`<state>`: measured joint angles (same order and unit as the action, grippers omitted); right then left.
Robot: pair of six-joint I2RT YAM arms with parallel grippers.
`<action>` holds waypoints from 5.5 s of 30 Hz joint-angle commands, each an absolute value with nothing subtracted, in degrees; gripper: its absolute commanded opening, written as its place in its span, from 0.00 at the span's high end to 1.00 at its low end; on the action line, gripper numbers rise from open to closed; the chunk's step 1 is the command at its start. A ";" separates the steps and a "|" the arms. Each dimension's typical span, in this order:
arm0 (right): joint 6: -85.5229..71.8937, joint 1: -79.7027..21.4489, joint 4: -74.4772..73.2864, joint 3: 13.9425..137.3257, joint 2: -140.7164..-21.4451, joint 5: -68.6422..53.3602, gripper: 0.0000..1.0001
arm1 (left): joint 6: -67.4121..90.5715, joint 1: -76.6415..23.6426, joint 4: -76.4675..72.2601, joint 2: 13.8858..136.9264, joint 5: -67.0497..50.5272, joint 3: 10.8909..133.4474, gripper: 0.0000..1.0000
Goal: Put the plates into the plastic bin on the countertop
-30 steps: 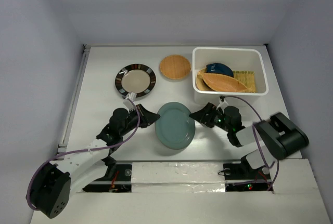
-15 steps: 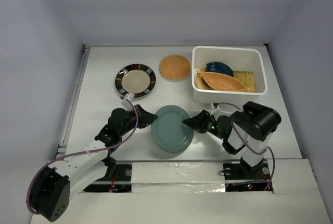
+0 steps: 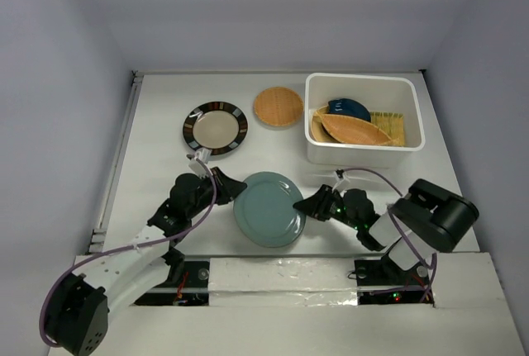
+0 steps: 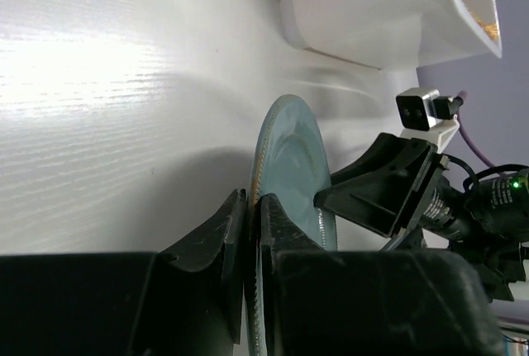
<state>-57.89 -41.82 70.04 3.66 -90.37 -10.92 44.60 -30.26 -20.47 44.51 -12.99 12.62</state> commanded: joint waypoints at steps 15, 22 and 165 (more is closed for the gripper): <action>-50.54 -44.30 38.25 16.24 -37.45 -7.56 1.00 | 46.05 -30.94 -26.98 41.13 -15.46 13.53 1.00; -50.27 -44.30 38.49 23.36 -43.06 -10.72 1.00 | 48.43 -30.94 -34.71 45.96 -20.39 18.63 1.00; -46.13 -14.38 6.14 35.79 -26.98 -21.47 0.98 | 60.64 -7.56 -49.66 64.01 9.23 14.68 1.00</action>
<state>-43.88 -5.65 2.35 38.89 -27.42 -25.08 62.24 -7.62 -44.99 71.29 9.43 15.46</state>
